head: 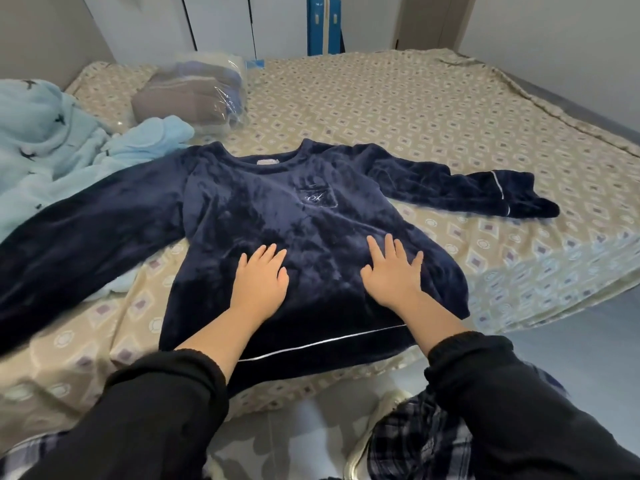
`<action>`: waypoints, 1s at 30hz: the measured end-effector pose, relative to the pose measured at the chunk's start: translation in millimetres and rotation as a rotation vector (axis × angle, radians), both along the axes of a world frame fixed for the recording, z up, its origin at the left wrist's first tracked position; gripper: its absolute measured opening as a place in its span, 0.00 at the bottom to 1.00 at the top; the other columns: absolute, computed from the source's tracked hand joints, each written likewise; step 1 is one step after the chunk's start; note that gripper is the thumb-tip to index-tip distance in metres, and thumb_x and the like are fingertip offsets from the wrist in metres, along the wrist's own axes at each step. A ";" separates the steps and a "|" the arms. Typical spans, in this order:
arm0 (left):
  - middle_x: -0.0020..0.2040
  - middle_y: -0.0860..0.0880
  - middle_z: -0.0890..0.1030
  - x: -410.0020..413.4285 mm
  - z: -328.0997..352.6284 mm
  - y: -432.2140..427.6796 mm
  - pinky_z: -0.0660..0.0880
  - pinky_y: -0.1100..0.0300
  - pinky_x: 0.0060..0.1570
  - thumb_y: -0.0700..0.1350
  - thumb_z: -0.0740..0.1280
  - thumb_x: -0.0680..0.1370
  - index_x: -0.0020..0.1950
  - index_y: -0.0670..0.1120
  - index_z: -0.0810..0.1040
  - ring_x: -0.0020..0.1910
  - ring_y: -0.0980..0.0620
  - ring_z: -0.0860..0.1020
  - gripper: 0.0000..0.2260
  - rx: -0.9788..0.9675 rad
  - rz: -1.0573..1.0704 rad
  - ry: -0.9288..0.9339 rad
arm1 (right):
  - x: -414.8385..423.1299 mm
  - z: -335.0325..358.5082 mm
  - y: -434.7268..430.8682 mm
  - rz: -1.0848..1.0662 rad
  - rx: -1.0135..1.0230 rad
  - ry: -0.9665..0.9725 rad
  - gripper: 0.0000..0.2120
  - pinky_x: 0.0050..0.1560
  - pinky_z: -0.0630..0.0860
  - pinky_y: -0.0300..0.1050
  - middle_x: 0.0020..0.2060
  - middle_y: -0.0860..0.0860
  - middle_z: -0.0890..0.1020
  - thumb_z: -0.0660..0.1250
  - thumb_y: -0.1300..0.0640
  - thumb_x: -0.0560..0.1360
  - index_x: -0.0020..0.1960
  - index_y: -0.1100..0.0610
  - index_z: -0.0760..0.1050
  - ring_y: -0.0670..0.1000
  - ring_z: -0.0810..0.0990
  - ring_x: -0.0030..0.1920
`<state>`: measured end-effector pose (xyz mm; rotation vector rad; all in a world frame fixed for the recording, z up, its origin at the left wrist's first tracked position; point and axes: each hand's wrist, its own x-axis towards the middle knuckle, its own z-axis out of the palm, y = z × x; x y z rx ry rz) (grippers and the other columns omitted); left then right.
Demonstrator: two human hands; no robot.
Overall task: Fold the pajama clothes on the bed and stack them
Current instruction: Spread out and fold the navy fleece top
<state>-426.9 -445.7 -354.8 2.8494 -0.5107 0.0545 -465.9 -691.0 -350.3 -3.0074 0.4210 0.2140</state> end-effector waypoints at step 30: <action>0.52 0.45 0.85 -38.8 43.8 157.8 0.80 0.57 0.42 0.43 0.71 0.73 0.51 0.45 0.85 0.48 0.48 0.84 0.08 -1.299 0.561 1.057 | 19.4 -15.8 118.9 0.338 0.103 -0.090 0.30 0.73 0.44 0.64 0.78 0.48 0.47 0.45 0.38 0.80 0.78 0.46 0.46 0.51 0.43 0.78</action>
